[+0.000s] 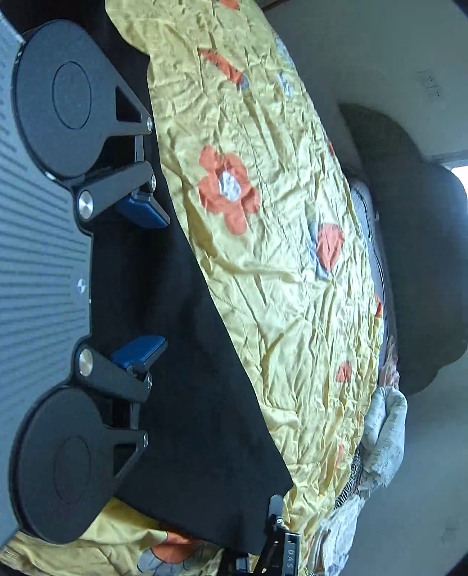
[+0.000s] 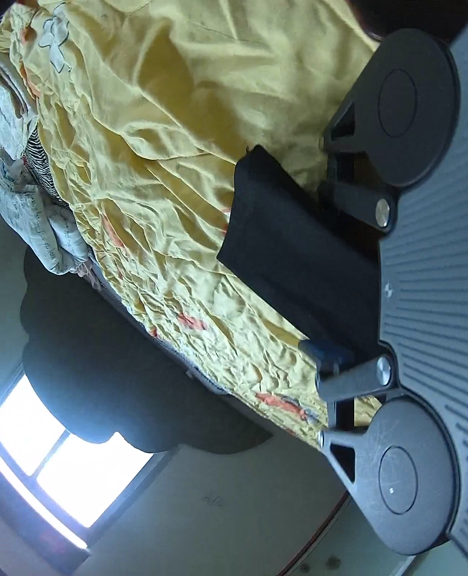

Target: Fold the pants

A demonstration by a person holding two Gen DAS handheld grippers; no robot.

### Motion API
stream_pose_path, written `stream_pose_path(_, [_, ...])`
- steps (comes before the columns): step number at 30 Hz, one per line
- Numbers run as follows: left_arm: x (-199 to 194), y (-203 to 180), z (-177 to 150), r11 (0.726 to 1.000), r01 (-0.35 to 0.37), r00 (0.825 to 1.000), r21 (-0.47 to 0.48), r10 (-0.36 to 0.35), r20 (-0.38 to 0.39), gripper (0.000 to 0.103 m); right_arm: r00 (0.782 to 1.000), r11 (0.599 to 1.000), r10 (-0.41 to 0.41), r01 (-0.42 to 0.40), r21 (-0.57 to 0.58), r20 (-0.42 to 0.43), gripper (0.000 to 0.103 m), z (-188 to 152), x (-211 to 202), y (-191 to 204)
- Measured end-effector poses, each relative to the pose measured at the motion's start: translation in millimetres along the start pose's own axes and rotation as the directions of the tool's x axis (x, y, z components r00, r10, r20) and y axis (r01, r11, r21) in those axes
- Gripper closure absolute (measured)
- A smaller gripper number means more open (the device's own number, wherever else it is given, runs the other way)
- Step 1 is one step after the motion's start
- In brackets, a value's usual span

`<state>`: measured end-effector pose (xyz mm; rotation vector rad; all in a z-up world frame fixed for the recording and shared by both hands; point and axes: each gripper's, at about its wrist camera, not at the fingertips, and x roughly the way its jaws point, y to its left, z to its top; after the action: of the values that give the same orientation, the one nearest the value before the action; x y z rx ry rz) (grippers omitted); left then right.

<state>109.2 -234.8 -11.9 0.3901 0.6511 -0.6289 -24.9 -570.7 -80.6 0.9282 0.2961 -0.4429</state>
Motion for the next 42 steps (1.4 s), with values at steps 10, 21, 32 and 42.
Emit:
stream_pose_path(10, [6.5,6.5,4.4,0.99,0.106,0.992,-0.093,-0.112,-0.06,0.033,0.999,0.997,-0.033,0.036,-0.072,0.043,0.094,3.9,4.6,6.9])
stream_pose_path(21, [23.5,37.8,16.1,0.764,0.381,0.879,-0.52,-0.474,-0.051,0.032,0.993,0.79,-0.021,0.089,-0.607,0.119,0.096,-28.5,-10.6,93.1])
stream_pose_path(32, [76.1,48.7,11.5,0.291,0.466,0.69,-0.836,-0.711,0.137,0.017,0.996,0.407,0.076,0.003,-0.914,0.037,0.096,-125.3,-26.6,158.9])
stream_pose_path(42, [83.5,61.9,10.9,0.415,0.411,0.754,-0.812,-0.655,0.047,0.08,0.991,0.204,0.119,-0.079,-0.976,-0.055,0.096,-173.3,-38.9,169.2])
